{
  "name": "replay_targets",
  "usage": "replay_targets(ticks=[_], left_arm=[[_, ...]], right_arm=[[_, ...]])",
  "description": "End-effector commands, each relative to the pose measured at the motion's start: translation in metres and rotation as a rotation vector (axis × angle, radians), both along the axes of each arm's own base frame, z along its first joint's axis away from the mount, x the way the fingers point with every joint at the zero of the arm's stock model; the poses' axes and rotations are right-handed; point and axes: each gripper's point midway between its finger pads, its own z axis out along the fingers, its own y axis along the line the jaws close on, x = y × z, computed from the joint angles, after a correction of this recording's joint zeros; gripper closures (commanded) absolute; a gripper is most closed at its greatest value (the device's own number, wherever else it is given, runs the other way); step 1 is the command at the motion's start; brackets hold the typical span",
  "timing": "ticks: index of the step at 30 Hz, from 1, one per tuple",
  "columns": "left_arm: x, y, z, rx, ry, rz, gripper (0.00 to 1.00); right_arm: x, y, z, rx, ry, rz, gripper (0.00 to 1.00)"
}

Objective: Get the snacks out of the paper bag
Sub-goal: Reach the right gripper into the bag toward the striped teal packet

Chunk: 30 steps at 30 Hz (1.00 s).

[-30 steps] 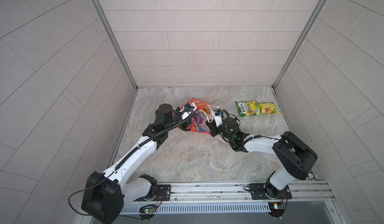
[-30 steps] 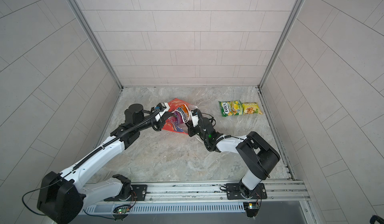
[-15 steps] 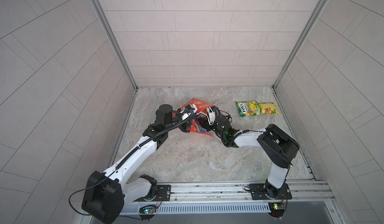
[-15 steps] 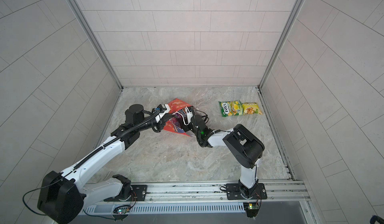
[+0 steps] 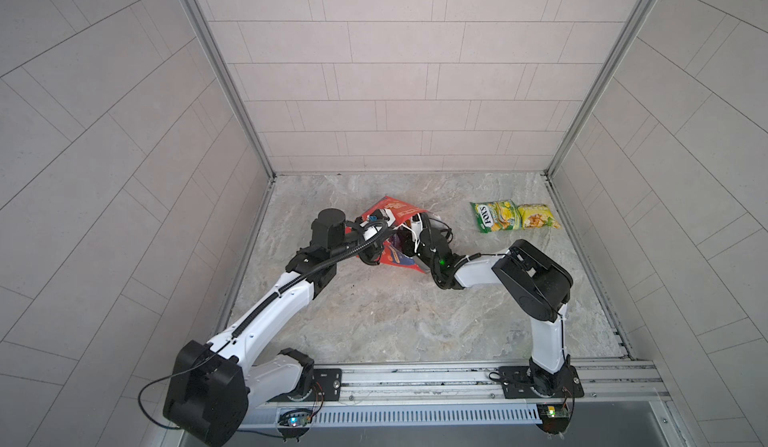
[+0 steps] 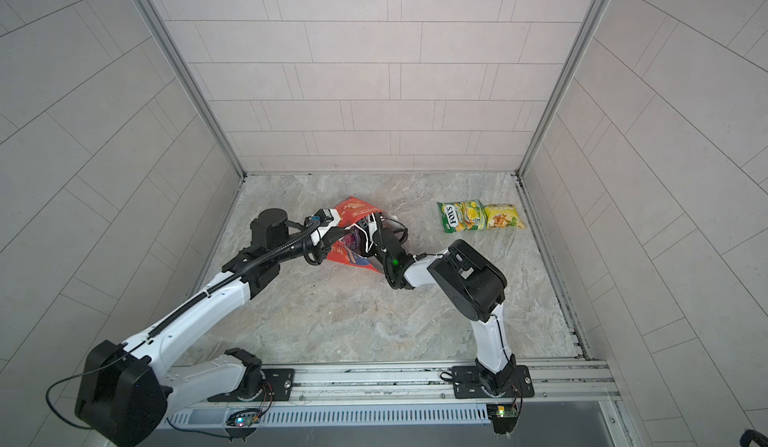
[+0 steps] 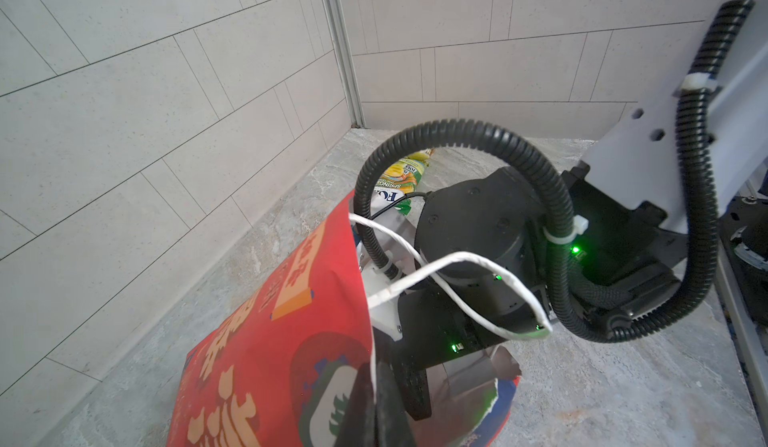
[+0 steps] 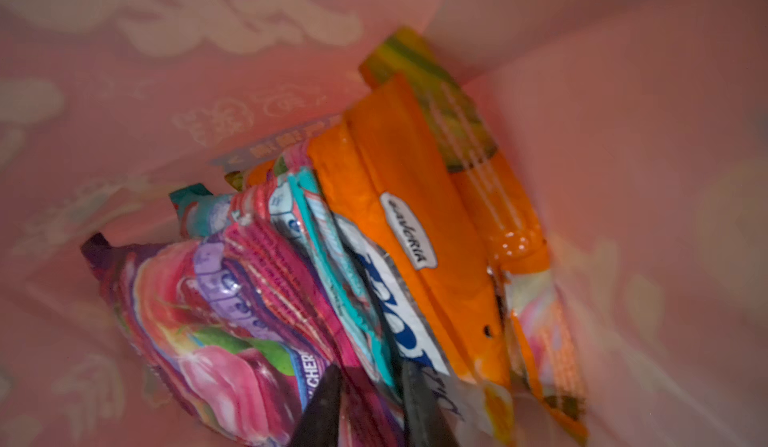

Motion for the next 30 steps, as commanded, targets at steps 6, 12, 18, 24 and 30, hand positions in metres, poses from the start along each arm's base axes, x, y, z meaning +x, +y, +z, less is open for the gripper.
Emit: replay_targets(ticks=[6, 12, 18, 24, 30], left_arm=[[-0.004, -0.003, 0.025, -0.033, -0.118, -0.029, 1.00], [-0.003, -0.002, 0.021, -0.019, -0.114, -0.021, 1.00], [-0.001, -0.001, 0.020, -0.014, -0.114, -0.013, 1.00], [0.001, 0.000, 0.020, -0.010, -0.115, 0.003, 1.00], [0.003, 0.001, 0.018, -0.005, -0.112, 0.012, 1.00]], right_arm=[[-0.011, -0.009, 0.038, 0.019, -0.067, 0.003, 0.93], [-0.023, -0.015, 0.050, 0.025, -0.087, 0.024, 0.97], [-0.032, -0.022, 0.059, 0.039, -0.104, 0.026, 1.00], [-0.043, -0.031, 0.067, 0.044, -0.110, 0.028, 1.00], [-0.056, -0.040, 0.082, 0.056, -0.127, 0.040, 1.00]])
